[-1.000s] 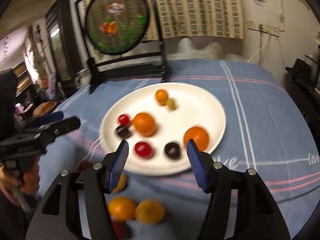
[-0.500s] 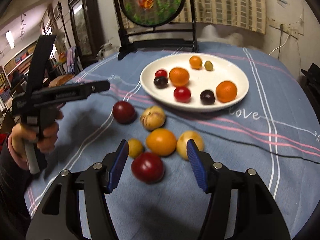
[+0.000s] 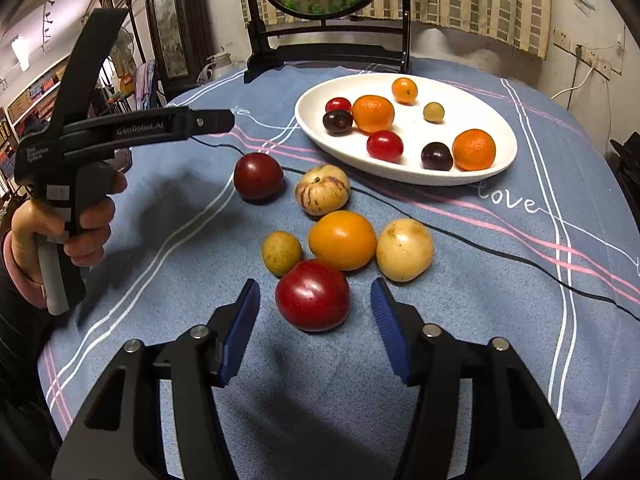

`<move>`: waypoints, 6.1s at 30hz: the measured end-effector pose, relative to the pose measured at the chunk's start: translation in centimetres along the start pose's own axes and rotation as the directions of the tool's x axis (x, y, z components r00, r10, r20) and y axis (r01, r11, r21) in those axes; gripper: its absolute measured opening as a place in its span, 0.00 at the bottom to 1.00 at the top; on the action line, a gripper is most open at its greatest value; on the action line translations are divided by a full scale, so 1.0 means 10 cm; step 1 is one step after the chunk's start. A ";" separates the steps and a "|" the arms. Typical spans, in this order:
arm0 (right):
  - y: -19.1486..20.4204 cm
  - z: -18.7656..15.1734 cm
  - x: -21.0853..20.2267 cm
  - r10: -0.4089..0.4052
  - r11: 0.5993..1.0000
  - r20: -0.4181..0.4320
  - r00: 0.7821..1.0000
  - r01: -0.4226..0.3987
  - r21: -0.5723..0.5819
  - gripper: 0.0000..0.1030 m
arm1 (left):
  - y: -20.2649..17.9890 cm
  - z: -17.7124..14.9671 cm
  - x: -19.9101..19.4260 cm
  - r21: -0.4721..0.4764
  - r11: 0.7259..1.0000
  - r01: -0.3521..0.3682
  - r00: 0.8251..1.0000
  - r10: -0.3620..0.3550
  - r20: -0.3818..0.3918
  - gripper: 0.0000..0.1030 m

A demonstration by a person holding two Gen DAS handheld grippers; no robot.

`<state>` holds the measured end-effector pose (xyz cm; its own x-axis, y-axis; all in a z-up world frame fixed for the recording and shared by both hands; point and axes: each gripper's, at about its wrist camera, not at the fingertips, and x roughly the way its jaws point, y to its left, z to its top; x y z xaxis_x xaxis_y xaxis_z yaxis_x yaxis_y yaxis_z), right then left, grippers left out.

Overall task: Organize fruits
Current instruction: 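Place the plum and the potato on the white plate, opening both tools, then grasp a red tomato with the left tool while the right tool grasps a large red tomato, then carry both red tomatoes onto the white plate and open both tools, then grasp a small yellow potato with the left tool while the right tool grasps a large pale potato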

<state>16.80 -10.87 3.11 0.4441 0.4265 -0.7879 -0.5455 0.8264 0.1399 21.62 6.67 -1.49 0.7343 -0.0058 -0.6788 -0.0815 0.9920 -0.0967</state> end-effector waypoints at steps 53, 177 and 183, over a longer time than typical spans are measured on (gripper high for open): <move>-0.28 0.03 -0.21 0.035 0.988 0.078 0.996 -0.046 0.145 0.39 | -0.50 -0.29 0.36 0.252 0.946 0.203 0.975 -0.172 -0.143 0.42; -0.69 0.17 0.05 -0.020 0.979 0.034 0.999 0.013 0.204 0.36 | -1.01 -0.50 -0.13 0.415 0.837 0.357 0.934 -0.318 -0.162 0.64; -0.68 0.18 0.04 -0.022 0.981 0.039 0.999 0.014 0.196 0.36 | -1.05 -0.59 -0.01 0.418 0.826 0.378 0.924 -0.310 -0.223 0.42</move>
<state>21.92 -15.70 2.92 0.4838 0.4224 -0.7665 -0.3895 0.8882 0.2436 18.42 -4.45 -4.66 0.5537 -0.3408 -0.7597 0.4920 0.8700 -0.0317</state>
